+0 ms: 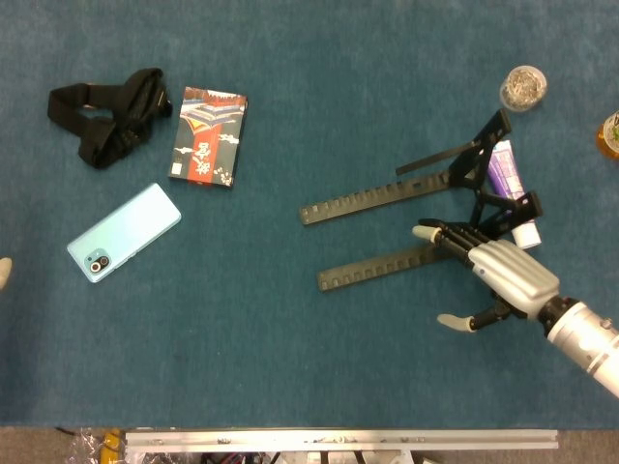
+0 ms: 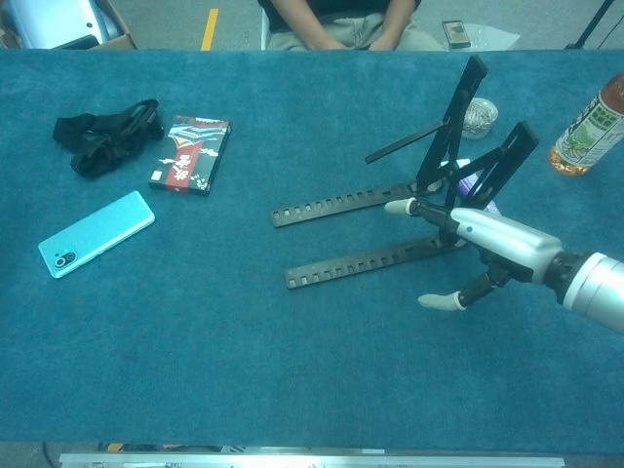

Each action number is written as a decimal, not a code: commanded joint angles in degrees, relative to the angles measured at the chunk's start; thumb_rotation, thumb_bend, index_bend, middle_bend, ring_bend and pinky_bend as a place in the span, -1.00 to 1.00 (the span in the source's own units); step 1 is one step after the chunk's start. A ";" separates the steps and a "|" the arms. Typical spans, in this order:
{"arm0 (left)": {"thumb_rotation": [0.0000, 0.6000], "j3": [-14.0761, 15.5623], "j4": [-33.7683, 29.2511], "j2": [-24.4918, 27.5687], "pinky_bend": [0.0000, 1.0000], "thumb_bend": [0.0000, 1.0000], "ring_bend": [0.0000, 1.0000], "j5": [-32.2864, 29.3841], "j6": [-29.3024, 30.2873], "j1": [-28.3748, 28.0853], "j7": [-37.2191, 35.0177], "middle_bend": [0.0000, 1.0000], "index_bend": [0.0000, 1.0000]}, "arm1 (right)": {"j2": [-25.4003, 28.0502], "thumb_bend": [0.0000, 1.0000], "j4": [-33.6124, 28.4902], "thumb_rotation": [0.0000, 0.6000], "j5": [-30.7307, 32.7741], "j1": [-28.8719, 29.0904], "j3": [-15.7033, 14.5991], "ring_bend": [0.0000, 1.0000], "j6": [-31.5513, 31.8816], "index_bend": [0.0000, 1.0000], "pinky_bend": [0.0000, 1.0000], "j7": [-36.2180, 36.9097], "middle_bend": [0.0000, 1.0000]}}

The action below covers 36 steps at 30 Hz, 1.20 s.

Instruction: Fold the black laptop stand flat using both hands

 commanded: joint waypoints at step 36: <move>1.00 0.05 0.29 1.96 -1.00 -0.43 -1.00 0.14 1.39 1.19 -2.25 -1.00 -1.00 | -17.50 -0.63 1.94 0.80 10.93 0.20 12.68 -1.00 4.80 -1.00 -0.99 -12.57 -0.99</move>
